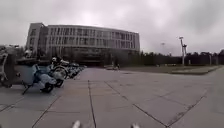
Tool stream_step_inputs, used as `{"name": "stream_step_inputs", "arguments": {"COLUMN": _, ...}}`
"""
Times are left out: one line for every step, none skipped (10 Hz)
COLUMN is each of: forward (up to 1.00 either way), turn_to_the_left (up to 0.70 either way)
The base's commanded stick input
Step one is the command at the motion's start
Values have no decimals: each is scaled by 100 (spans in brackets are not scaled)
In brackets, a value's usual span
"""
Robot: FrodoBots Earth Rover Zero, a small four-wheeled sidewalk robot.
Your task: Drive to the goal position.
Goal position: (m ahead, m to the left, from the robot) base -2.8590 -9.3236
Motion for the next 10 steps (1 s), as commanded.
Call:
{"name": "stream_step_inputs", "arguments": {"forward": 70, "turn_to_the_left": 4}}
{"name": "stream_step_inputs", "arguments": {"forward": 70, "turn_to_the_left": 0}}
{"name": "stream_step_inputs", "arguments": {"forward": 70, "turn_to_the_left": 0}}
{"name": "stream_step_inputs", "arguments": {"forward": 70, "turn_to_the_left": 0}}
{"name": "stream_step_inputs", "arguments": {"forward": 70, "turn_to_the_left": 0}}
{"name": "stream_step_inputs", "arguments": {"forward": 70, "turn_to_the_left": 0}}
{"name": "stream_step_inputs", "arguments": {"forward": 70, "turn_to_the_left": 0}}
{"name": "stream_step_inputs", "arguments": {"forward": 70, "turn_to_the_left": 0}}
{"name": "stream_step_inputs", "arguments": {"forward": 70, "turn_to_the_left": 0}}
{"name": "stream_step_inputs", "arguments": {"forward": 70, "turn_to_the_left": 0}}
